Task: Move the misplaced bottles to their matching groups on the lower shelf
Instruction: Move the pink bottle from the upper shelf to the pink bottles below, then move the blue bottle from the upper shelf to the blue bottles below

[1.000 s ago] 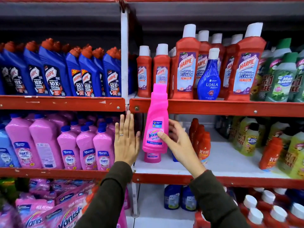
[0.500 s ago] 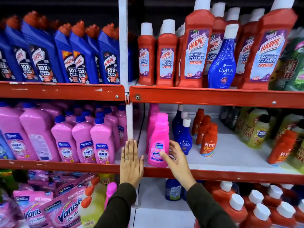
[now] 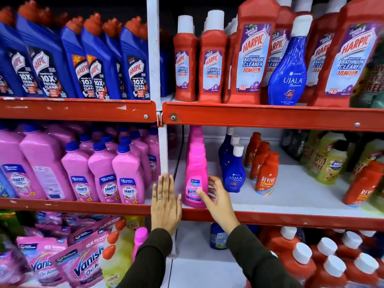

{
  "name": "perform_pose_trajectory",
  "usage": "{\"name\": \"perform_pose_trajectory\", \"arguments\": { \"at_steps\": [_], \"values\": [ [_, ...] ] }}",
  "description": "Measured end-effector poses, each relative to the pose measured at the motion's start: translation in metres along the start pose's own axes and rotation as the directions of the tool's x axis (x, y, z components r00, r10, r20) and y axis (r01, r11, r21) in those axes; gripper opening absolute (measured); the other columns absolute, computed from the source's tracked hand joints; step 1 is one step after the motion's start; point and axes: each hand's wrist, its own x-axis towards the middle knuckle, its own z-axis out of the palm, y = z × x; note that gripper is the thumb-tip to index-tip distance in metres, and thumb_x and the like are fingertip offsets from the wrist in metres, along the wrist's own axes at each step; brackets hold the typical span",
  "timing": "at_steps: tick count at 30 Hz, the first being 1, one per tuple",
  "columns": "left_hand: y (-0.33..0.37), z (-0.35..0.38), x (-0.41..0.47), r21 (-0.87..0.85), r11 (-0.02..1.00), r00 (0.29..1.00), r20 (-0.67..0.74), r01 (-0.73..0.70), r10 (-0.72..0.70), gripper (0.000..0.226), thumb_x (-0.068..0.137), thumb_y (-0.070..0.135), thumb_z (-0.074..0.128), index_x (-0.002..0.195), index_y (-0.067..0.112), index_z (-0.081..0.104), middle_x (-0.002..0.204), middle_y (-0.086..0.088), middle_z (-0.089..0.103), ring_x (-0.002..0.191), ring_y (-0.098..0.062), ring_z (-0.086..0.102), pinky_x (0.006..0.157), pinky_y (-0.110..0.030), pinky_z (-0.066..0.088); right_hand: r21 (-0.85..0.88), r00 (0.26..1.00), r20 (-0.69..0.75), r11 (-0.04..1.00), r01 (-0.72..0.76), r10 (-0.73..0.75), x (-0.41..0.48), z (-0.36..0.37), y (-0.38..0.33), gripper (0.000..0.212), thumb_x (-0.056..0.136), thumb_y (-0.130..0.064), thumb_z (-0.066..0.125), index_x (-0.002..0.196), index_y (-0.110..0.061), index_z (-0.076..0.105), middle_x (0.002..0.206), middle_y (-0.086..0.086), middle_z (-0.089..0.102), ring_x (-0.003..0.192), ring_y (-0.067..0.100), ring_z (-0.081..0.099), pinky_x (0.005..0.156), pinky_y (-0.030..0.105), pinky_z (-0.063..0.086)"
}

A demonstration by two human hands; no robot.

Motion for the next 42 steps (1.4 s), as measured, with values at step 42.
{"name": "perform_pose_trajectory", "arguments": {
  "at_steps": [42],
  "values": [
    [0.157, -0.136, 0.223, -0.091, 0.986, 0.944, -0.314, -0.140, 0.105, 0.062, 0.109, 0.032, 0.029, 0.163, 0.007, 0.012, 0.171, -0.004, 0.000, 0.160, -0.023, 0.008, 0.130, -0.037, -0.007, -0.602, 0.855, -0.296, 0.778, 0.179, -0.426, 0.064, -0.178, -0.253, 0.055, 0.105, -0.026, 0.037, 0.155, -0.007, 0.028, 0.156, 0.016, 0.041, 0.143, 0.031, 0.039, 0.117, 0.041, 0.032]
  ]
}}
